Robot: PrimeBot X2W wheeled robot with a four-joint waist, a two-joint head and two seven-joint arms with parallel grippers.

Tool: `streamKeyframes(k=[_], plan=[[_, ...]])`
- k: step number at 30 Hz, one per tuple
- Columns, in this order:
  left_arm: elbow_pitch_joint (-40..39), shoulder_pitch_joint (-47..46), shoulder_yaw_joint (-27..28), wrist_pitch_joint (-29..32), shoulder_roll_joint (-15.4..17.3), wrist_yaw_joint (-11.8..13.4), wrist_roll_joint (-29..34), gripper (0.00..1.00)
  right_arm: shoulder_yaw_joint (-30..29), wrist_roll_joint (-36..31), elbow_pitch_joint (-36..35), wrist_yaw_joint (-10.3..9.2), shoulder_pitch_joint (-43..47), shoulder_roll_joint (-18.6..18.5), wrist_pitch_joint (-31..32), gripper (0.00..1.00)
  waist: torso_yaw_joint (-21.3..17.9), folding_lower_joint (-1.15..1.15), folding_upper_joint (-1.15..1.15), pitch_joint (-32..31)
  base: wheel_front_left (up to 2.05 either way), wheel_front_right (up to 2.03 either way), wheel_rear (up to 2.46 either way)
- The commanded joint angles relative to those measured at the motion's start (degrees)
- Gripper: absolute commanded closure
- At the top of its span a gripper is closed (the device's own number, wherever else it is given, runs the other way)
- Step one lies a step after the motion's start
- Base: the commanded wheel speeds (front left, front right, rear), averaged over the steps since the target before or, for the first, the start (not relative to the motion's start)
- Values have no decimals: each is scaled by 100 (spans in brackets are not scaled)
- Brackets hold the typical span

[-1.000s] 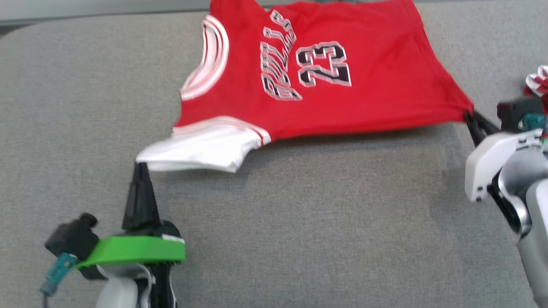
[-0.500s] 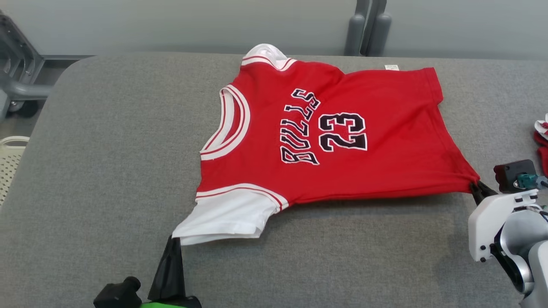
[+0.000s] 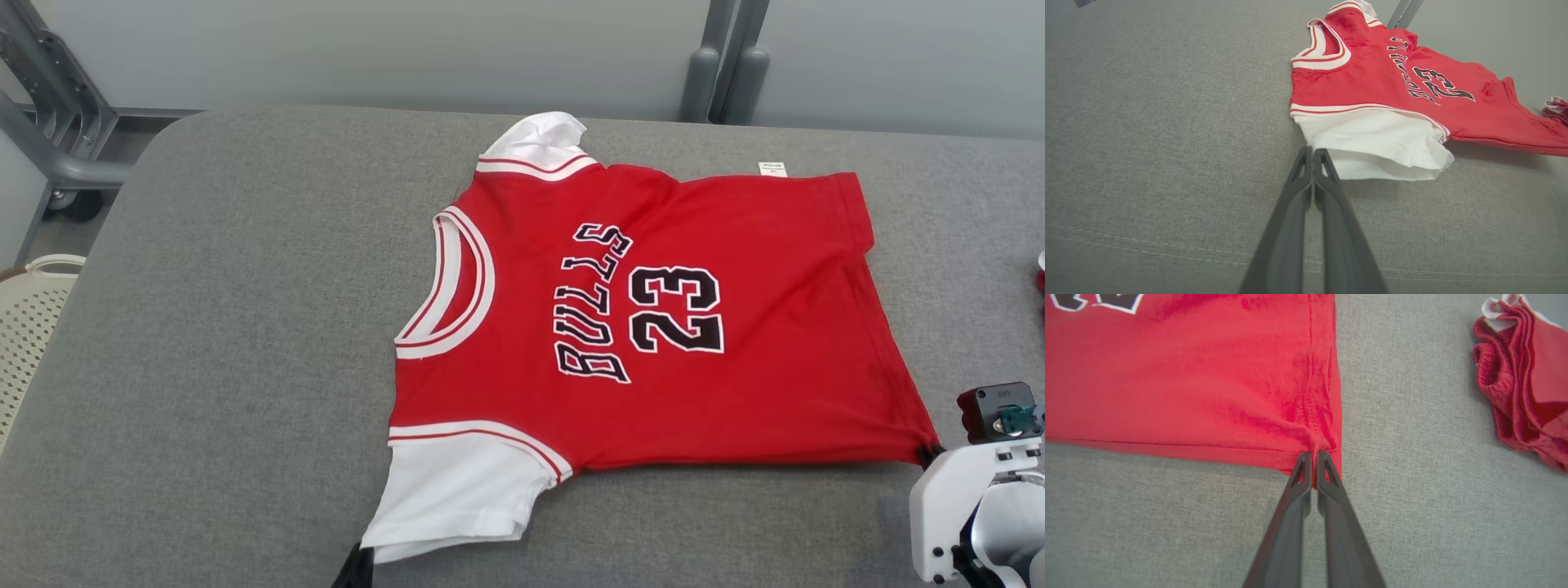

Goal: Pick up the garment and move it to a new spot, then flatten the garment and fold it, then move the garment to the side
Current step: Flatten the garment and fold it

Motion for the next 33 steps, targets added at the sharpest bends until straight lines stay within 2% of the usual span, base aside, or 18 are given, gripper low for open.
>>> streamKeyframes(k=[1,10,17,25,33], plan=[[-125,140,-34,95,100,18,51,100,-66,-46,-86,-11,160,61,100,100,6,1,0,29,0,0,0],[-744,349,-80,454,387,99,165,100,-342,93,-759,-10,752,448,349,100,-53,1,0,94,0,0,0],[-885,-692,-137,597,519,-47,468,100,-209,196,-820,-11,329,454,72,100,-206,1,0,136,0,0,0],[-13,-2293,-328,646,248,-245,672,100,104,214,-209,-10,-608,251,141,100,-398,1,0,315,0,0,0],[1182,-3442,-364,567,47,-175,884,100,306,330,410,-10,-1407,114,-58,100,-557,1,0,493,0,0,0]])
